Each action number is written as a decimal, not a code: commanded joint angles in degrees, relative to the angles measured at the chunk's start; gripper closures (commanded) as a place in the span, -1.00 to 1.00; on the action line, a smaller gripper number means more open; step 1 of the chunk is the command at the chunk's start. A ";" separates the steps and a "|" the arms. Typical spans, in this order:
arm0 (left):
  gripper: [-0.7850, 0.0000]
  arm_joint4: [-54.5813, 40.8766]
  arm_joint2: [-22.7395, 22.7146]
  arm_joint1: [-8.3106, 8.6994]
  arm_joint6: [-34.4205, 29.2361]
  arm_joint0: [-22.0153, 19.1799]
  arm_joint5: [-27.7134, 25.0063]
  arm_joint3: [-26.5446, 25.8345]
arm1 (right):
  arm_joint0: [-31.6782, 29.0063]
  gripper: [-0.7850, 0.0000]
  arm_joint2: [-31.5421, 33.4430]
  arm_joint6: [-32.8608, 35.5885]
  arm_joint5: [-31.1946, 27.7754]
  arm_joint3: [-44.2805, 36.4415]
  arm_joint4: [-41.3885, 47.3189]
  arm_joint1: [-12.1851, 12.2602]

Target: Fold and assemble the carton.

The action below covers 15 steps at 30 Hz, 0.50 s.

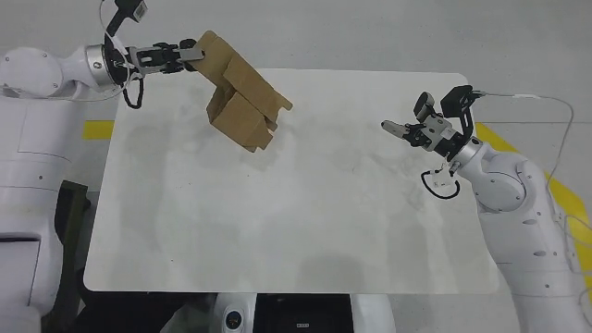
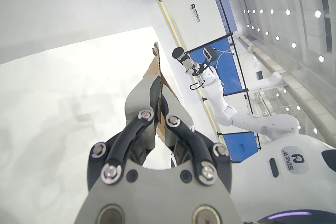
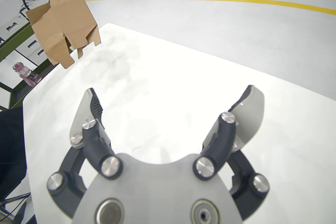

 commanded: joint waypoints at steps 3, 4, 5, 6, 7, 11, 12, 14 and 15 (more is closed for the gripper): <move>1.00 -3.31 3.35 -1.39 -0.37 -0.23 0.71 0.37 | 0.00 -1.00 0.00 0.00 0.00 0.00 -0.01 0.00; 1.00 -4.37 3.86 -1.66 -0.35 0.02 0.95 0.33 | 0.00 -1.00 0.00 0.00 0.00 0.00 -0.01 0.00; 1.00 -5.46 4.29 -1.89 -0.54 0.37 1.27 0.19 | 0.00 -1.00 0.00 0.00 0.00 0.00 -0.01 0.00; 1.00 -5.93 4.75 -2.06 -0.88 0.82 1.21 -0.24 | 0.00 -1.00 0.00 0.00 0.00 0.00 -0.01 0.00; 1.00 -5.87 5.03 -2.15 -0.86 1.20 0.91 -0.62 | 0.00 -1.00 0.00 0.00 0.00 0.00 -0.01 0.00; 1.00 -4.71 6.26 -2.27 -1.81 3.55 0.02 -3.77 | 0.00 -1.00 0.00 0.00 0.00 0.00 -0.01 0.00; 1.00 -4.58 6.34 -2.21 -2.30 4.27 -0.29 -4.70 | 0.00 -1.00 0.00 0.00 0.00 0.00 -0.01 0.00; 1.00 -4.38 6.28 -2.02 -3.28 5.57 -0.55 -6.24 | 0.00 -1.00 0.00 0.00 0.00 0.00 -0.01 0.00; 1.00 -4.22 6.37 -1.92 -3.84 6.29 -0.42 -7.19 | 0.00 -1.00 0.00 0.00 0.00 0.00 -0.01 0.00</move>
